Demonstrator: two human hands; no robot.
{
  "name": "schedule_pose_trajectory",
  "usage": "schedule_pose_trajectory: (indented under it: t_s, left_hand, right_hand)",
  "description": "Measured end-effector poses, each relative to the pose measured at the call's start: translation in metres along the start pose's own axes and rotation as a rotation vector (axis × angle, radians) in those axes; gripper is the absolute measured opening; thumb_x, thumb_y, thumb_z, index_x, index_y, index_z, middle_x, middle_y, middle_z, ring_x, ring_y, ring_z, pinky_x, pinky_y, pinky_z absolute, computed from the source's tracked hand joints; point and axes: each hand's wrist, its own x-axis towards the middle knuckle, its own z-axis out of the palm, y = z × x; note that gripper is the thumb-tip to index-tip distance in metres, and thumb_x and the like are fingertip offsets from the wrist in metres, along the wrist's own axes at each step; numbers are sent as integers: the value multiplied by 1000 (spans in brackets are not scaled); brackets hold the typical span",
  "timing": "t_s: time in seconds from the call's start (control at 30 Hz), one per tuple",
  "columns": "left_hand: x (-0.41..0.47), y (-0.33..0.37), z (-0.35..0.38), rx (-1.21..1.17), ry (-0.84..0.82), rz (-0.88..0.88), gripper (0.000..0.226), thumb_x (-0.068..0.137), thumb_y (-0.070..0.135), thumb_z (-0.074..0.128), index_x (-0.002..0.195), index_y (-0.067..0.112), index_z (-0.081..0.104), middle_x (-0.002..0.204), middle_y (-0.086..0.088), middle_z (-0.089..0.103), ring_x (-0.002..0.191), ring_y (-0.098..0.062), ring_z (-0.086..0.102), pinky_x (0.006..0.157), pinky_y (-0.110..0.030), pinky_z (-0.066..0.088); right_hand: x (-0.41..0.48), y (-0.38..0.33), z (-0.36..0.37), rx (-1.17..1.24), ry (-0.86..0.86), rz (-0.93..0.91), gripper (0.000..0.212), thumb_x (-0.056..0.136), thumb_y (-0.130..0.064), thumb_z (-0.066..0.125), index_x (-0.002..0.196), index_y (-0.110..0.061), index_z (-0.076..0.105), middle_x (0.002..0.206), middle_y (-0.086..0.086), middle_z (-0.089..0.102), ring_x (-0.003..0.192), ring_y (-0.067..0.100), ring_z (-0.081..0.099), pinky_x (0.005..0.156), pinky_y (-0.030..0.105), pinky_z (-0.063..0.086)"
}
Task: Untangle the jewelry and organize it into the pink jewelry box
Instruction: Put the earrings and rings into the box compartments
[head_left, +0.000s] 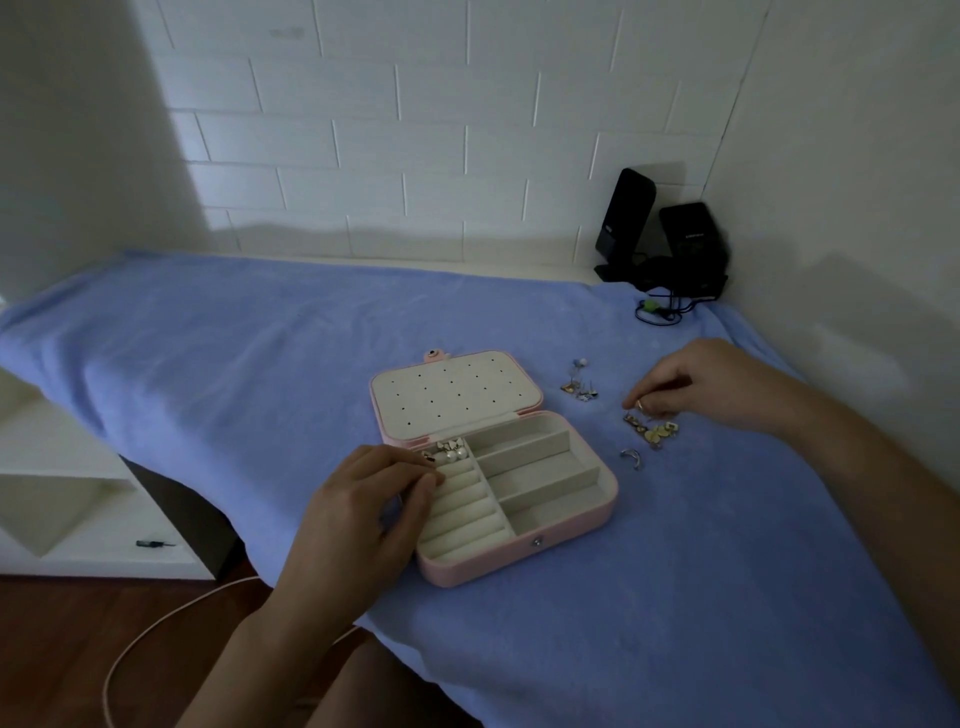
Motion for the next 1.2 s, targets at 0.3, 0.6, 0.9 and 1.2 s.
schedule_pose_trajectory:
  t_s: [0.3,0.6,0.9,1.2]
  left_hand:
    - [5,1,1,3,-11,-10,37,88,37,45,88,14,74,91,16,58,91,0,53,81,-6,41]
    - [3,0,3,-10,-7,-17,35,88,36,46,88,14,74,91,14,61,90,0,54,78,-10,44]
    - [0,0,1,-20,-2,-22,36,89,35,45,91,14,74,93,11,64,92,0,55,82,-6,42]
    - [0,-1,-6,-66,24,0,33,88,33,47,90,12,73,94,15,62,93,1,56,83,-8,44]
  right_hand:
    - [1,3,5,132,68,70,19,77,-1,73,81,-19,76,68,-5,73,62,1,67,59,4,45]
    - [4,3,11,-51,15,90,18,74,-7,77,72,-24,71,69,-5,71,59,-3,63,56,8,46]
    - [0,-10,13,-282,-127,178,16,68,-14,82,71,-24,69,66,-14,64,62,0,60,53,10,42]
    - [1,-20,4,-343,-64,153,15,77,-4,71,81,-19,73,66,-13,62,61,0,58,52,7,41]
